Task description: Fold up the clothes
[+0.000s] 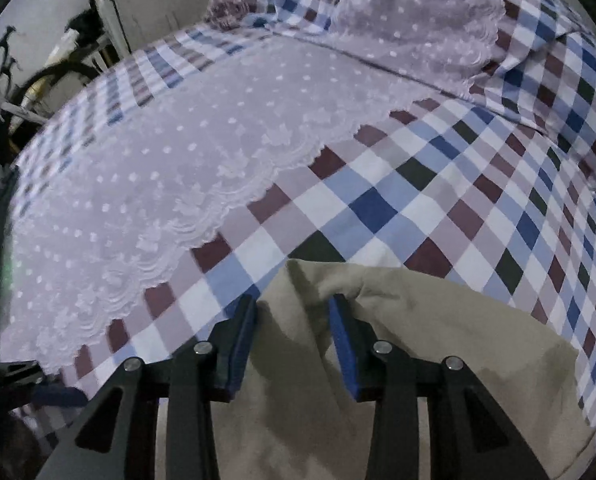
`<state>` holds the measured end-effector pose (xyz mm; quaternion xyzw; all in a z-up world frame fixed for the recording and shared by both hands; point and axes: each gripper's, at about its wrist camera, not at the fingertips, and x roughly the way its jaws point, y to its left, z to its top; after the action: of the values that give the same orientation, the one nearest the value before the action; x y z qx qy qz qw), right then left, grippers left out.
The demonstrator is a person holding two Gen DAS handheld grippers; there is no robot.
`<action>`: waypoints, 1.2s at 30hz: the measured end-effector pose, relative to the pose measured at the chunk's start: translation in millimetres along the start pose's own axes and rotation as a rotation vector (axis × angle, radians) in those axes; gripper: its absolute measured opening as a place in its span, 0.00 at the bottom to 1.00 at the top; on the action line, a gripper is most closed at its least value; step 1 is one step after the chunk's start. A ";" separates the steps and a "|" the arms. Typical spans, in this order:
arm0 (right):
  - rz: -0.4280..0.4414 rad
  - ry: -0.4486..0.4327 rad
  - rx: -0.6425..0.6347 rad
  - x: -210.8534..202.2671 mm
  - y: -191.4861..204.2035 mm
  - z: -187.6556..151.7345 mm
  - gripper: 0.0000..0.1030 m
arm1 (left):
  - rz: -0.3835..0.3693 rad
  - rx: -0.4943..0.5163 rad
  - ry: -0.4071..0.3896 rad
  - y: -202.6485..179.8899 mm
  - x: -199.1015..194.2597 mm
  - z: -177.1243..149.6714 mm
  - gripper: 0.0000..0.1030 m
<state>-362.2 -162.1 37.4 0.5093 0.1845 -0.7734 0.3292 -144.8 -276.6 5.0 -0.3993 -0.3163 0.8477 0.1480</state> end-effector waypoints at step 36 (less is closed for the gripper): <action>-0.270 -0.248 0.345 -196.2 -73.0 -167.2 0.69 | 0.018 -0.031 -0.015 -4.9 13.8 18.8 0.55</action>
<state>-249.8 57.0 143.2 0.4297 0.0744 -0.8871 0.1513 -168.1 -273.8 9.2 -0.3980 -0.3270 0.8469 0.1318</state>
